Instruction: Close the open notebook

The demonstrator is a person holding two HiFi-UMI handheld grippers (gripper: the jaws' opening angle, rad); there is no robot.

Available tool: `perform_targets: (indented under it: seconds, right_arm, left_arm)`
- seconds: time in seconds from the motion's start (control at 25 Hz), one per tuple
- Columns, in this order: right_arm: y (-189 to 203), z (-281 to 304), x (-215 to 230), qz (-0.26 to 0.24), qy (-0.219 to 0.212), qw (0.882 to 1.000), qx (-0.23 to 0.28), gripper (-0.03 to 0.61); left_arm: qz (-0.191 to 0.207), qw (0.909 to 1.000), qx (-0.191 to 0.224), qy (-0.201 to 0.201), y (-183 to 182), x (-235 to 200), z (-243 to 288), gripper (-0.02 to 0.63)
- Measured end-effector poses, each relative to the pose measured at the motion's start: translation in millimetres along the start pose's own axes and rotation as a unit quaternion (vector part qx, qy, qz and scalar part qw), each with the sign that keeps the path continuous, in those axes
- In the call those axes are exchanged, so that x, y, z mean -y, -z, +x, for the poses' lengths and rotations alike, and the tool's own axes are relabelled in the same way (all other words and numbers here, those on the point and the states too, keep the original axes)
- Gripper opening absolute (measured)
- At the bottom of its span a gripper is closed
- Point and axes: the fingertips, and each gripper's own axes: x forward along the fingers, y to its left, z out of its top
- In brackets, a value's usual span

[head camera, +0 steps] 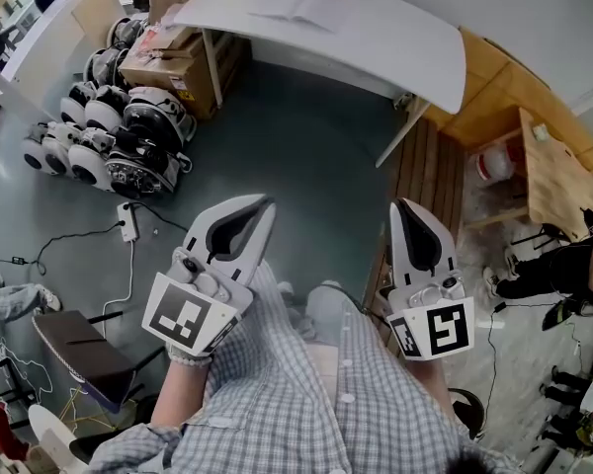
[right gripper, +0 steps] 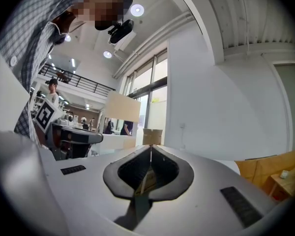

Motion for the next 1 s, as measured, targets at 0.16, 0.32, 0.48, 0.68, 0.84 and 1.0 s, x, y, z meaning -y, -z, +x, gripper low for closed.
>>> perform_targets:
  seconds: [0.16,0.32,0.48,0.68,0.84,1.0]
  right_arm:
    - [1.8,-6.0,-2.4,-0.003,0.014,1.000,-0.001,0.020]
    - [6.4,-10.3,-4.1,-0.003,0.016,1.000,-0.010,0.020]
    - [6.3,-4.7,-1.7,-0.007,0.010,1.000,-0.009,0.020]
    - [10.6,12.9,0.0,-0.001,0.000,1.000,-0.008,0.020]
    - [10.8,30.8,3.3,-0.004,-0.010,1.000,-0.002,0.020]
    - [13.8,46.8,13.8,-0.008,-0.016,1.000,-0.002,0.020]
  left_arm:
    - [-0.003,1.0000,0.003,0.001,1.9,-3.5,-6.8,0.008]
    - [-0.003,1.0000,0.007,0.001,2.2,-2.0,-10.1,0.006]
    - [-0.002,1.0000,0.009,-0.001,2.0,-2.8,-6.4,0.008]
    - [0.004,1.0000,0.008,0.000,0.7,-8.4,0.9,0.006]
    - [0.008,0.9998,0.016,0.002,-4.6,-14.8,13.8,0.006]
    - [0.010,0.9999,0.001,0.001,-1.5,-20.4,30.5,0.006]
